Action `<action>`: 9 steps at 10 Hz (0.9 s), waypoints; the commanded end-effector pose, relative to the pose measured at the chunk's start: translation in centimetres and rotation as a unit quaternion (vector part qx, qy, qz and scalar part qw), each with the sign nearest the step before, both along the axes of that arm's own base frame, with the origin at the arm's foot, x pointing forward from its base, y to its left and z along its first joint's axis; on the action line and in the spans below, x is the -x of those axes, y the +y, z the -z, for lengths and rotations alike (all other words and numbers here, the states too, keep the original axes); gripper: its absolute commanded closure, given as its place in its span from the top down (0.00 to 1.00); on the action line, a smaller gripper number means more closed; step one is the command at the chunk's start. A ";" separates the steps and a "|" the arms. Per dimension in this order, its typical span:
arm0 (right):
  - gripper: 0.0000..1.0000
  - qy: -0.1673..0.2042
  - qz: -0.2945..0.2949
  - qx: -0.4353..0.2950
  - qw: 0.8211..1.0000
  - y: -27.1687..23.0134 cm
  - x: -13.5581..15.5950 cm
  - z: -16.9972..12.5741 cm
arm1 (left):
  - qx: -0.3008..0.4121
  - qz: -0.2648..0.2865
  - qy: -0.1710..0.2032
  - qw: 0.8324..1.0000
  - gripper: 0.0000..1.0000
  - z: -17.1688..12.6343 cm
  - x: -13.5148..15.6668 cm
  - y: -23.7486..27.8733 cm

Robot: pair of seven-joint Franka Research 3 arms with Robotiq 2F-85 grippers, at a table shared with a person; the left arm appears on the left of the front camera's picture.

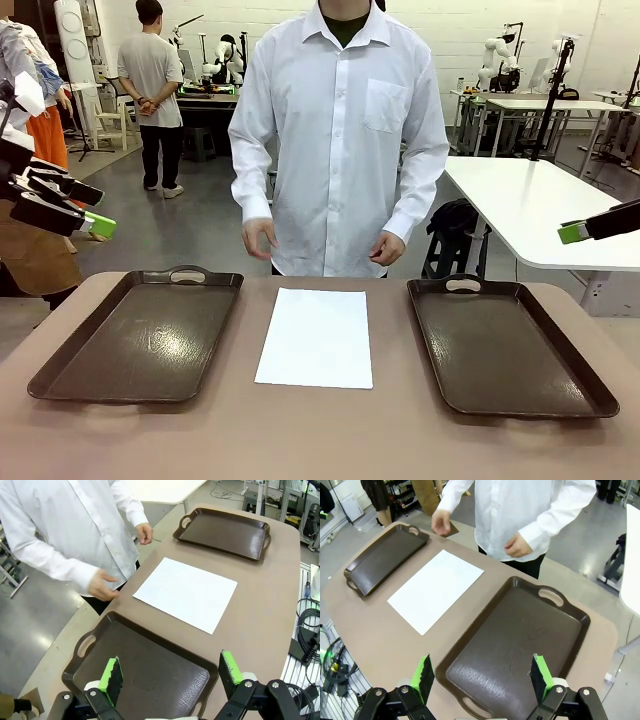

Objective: Sort the A4 documents.
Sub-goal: Receive the A4 Paper.

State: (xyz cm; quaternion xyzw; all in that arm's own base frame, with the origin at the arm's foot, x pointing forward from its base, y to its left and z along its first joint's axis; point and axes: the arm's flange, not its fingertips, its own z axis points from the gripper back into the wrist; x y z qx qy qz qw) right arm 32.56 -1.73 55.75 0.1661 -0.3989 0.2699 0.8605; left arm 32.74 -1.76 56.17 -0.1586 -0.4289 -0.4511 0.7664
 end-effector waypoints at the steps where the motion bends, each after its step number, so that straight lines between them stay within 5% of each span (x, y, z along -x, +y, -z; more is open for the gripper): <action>1: 1.00 0.001 -0.003 -0.004 1.000 0.0 -0.1 0.1 | 0.004 0.003 -0.001 1.000 1.00 0.1 -0.2 0.0; 9: 1.00 0.001 -0.003 -0.004 1.000 0.0 -0.1 0.1 | 0.004 0.003 -0.001 1.000 1.00 0.1 -0.2 0.0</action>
